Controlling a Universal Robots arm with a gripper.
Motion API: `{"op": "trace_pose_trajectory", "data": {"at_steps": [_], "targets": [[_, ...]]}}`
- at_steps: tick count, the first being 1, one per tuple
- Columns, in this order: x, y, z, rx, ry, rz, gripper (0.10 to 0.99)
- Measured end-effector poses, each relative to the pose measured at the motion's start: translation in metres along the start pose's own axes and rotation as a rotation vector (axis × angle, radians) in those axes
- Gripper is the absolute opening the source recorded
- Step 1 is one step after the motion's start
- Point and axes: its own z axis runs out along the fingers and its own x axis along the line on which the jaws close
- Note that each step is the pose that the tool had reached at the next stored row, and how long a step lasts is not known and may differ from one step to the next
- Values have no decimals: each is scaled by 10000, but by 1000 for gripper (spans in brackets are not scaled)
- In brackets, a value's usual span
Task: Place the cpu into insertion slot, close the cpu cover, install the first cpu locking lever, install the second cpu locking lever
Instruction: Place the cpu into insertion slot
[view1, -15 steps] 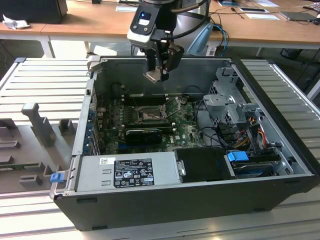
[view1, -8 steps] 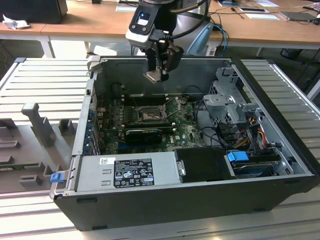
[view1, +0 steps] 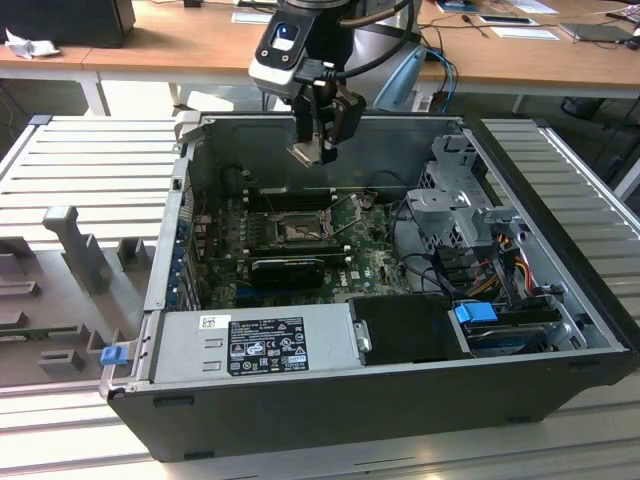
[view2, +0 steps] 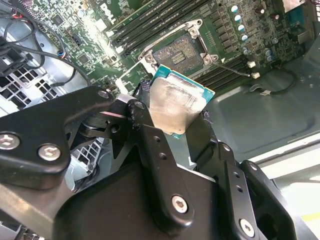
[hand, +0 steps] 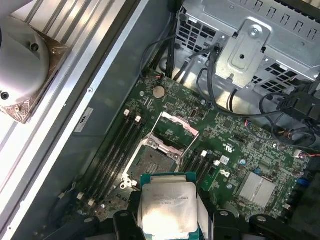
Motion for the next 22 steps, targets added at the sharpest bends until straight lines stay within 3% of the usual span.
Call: {"op": "trace_pose_trajectory", "data": {"at_steps": [15, 22], "targets": [[0, -1, 9, -9, -43, 512, 525], [0, -1, 16, -16, -118, 1239, 525]]}}
